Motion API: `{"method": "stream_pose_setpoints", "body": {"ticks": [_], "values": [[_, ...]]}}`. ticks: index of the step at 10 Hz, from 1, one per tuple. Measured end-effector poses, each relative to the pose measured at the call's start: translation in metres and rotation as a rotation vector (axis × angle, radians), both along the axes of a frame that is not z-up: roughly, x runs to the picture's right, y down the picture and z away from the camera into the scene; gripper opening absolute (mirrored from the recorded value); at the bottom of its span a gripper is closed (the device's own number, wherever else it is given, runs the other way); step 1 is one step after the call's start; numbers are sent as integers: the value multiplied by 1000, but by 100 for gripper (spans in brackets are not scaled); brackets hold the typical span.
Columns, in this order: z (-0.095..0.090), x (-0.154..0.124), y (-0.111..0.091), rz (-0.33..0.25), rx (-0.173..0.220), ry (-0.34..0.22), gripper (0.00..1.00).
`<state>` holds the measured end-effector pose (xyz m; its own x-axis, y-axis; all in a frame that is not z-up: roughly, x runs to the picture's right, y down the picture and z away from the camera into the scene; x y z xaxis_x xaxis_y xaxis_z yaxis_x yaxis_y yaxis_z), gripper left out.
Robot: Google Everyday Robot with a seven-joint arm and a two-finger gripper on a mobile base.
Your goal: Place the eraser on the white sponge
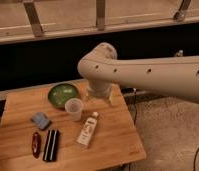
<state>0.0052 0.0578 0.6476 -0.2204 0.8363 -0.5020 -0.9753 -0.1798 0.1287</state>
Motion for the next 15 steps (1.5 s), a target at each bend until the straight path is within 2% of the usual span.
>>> {"method": "stream_pose_setpoints", "body": {"ticks": [15], "values": [[0, 0, -2, 10, 10, -1, 65]]}}
